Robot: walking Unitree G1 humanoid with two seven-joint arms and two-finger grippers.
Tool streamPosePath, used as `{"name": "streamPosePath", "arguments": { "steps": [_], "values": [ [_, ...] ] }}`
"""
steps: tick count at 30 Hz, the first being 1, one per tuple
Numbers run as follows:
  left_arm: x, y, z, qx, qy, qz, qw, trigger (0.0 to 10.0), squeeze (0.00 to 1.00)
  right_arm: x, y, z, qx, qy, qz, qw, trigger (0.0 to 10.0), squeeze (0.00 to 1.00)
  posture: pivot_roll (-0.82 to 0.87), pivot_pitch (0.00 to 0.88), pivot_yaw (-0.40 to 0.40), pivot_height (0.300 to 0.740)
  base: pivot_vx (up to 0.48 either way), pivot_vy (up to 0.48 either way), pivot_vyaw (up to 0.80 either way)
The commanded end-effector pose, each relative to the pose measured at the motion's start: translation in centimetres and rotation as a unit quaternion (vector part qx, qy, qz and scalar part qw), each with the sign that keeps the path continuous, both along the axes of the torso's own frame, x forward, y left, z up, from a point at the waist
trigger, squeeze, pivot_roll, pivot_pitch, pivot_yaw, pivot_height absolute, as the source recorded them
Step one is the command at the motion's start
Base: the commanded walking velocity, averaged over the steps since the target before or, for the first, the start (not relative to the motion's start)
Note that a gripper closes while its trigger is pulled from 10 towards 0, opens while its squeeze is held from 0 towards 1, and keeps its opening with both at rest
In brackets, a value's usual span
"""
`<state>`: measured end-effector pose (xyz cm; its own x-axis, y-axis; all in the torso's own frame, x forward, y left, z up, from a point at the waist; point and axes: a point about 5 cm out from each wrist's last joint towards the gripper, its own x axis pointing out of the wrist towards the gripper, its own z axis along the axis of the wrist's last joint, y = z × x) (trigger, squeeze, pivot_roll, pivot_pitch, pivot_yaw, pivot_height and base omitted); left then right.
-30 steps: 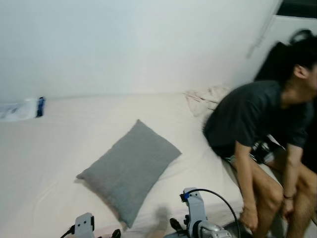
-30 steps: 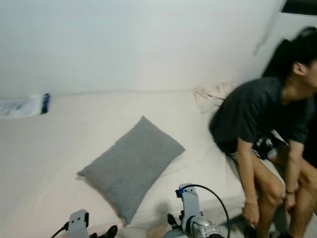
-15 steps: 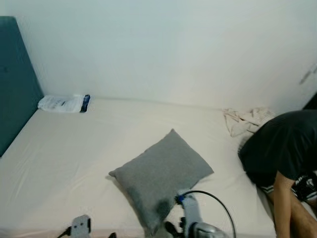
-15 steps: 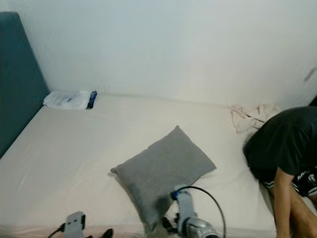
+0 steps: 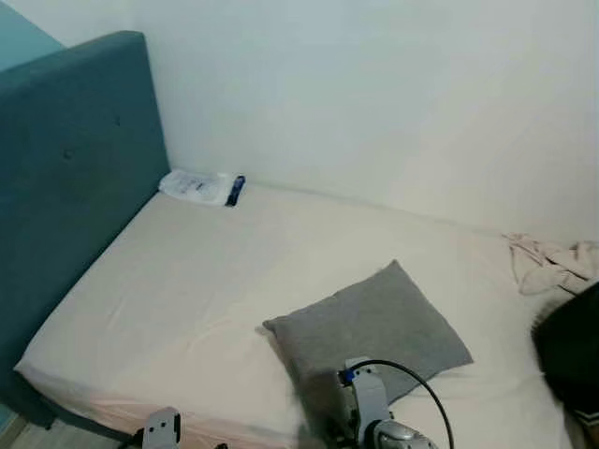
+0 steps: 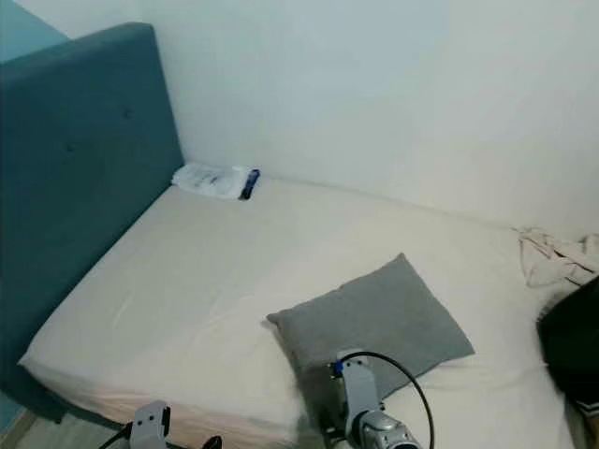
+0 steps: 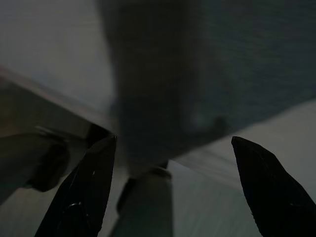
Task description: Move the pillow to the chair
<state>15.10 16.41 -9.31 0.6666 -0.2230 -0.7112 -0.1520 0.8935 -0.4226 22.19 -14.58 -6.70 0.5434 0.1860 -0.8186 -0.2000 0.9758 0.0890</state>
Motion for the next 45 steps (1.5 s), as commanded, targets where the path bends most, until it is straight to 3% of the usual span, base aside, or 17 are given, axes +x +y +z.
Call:
{"name": "streamPosePath", "arguments": {
  "steps": [1, 6, 14, 17, 26, 29, 33, 34, 35, 45],
  "values": [
    [-0.3, -0.4, -0.2, -0.005, 0.007, -0.016, 1.0, 10.0, 0.0, -0.3, -0.2, -0.2, -0.008, 0.007, -0.003, 1.0, 10.0, 0.0, 0.05, 0.026, -0.112, 0.74, 0.0, -0.48, 0.0],
    [-0.4, -0.5, -0.2, -0.012, 0.009, -0.016, 1.0, 10.0, 0.0, -0.3, -0.6, -0.2, -0.028, 0.005, -0.01, 1.0, 10.0, 0.0, 0.05, 0.029, -0.107, 0.74, 0.0, -0.469, 0.0],
    [-0.5, -0.5, -0.2, -0.013, 0.009, -0.011, 1.0, 10.0, 0.0, 0.2, -1.0, 0.1, -0.031, -0.008, -0.034, 0.999, 10.0, 0.0, 0.05, 0.037, -0.107, 0.74, 0.0, 0.0, 0.0],
    [-0.5, -0.4, -0.2, -0.012, 0.009, -0.011, 1.0, 10.0, 0.0, 0.9, -0.8, 0.5, 0.006, -0.017, -0.075, 0.997, 10.0, 0.0, 0.05, 0.042, -0.107, 0.74, 0.0, 0.0, 0.0],
    [-0.4, -0.1, -0.2, -0.001, 0.007, -0.005, 1.0, 10.0, 0.0, 3.0, 1.0, 2.0, 0.086, -0.04, -0.095, 0.991, 10.0, 0.0, 0.05, 0.04, -0.1, 0.74, 0.0, 0.0, 0.0],
    [0.0, 0.8, 0.0, 0.019, -0.002, 0.027, 0.999, 10.0, 0.0, 4.1, 2.1, 2.8, 0.116, -0.054, -0.091, 0.988, 10.0, 0.0, 0.05, 0.038, -0.102, 0.74, 0.0, 0.0, 0.0],
    [0.4, 1.9, 0.3, 0.045, -0.01, 0.068, 0.997, 10.0, 0.0, 4.4, 2.4, 3.1, 0.122, -0.053, -0.094, 0.987, 10.0, 0.0, 0.06, 0.037, -0.104, 0.74, 0.0, 0.0, 0.0],
    [0.5, 3.3, 0.5, 0.1, -0.005, 0.086, 0.991, 10.0, 0.0, 4.6, 2.4, 3.2, 0.118, -0.05, -0.098, 0.987, 10.0, 0.0, 0.06, 0.038, -0.109, 0.73, 0.0, 0.0, 0.0],
    [0.5, 3.8, 0.5, 0.116, -0.006, 0.094, 0.989, 10.0, 0.0, 4.6, 2.3, 3.2, 0.117, -0.049, -0.103, 0.987, 10.0, 0.0, 0.07, 0.035, -0.11, 0.725, 0.0, 0.0, 0.0],
    [1.0, 6.4, 1.5, 0.145, -0.038, 0.136, 0.979, 10.0, 0.0, 4.7, 1.2, 3.2, 0.125, -0.047, -0.156, 0.979, 10.0, 0.0, 0.07, 0.037, -0.109, 0.685, 0.0, 0.0, 0.0]
  ]
}}
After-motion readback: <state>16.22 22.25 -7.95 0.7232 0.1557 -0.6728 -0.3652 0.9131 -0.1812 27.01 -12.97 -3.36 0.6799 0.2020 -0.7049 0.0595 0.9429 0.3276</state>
